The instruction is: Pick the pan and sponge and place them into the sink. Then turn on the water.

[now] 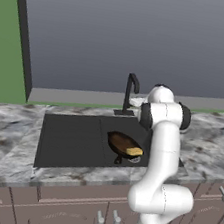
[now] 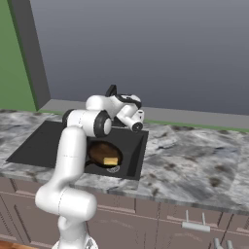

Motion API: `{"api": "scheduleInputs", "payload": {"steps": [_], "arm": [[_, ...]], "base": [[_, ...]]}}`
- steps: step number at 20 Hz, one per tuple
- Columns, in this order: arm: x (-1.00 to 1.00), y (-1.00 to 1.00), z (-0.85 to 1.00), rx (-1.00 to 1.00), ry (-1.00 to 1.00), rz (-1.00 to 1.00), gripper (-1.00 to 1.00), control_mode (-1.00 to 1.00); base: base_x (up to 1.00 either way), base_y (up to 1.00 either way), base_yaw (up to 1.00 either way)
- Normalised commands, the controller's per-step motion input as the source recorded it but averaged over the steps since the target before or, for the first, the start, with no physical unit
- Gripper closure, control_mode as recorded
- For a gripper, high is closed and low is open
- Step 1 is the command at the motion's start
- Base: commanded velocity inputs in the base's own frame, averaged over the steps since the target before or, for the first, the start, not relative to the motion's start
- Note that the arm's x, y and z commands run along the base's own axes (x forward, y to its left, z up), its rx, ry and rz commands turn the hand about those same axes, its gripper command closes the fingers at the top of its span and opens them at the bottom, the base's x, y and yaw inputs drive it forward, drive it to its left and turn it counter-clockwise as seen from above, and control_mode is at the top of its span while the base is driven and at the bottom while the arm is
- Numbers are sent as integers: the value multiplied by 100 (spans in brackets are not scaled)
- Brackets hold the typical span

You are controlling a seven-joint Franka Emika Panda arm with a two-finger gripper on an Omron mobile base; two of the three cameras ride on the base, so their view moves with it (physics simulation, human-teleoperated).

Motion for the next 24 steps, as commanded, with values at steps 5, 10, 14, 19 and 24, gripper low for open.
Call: {"api": "scheduleInputs", "payload": {"steps": [5, 10, 14, 19, 24], "arm": [[25, 0, -8, 0, 0, 0, -100, -100], [16, -1, -13, 0, 1, 0, -100, -100], [18, 0, -13, 0, 0, 0, -100, -100], [11, 0, -16, 0, 0, 0, -100, -100], [6, -2, -18, 0, 0, 0, -100, -100]], "base": [[0, 0, 0], [0, 0, 0], [0, 0, 0], [0, 0, 0], [0, 0, 0]]}}
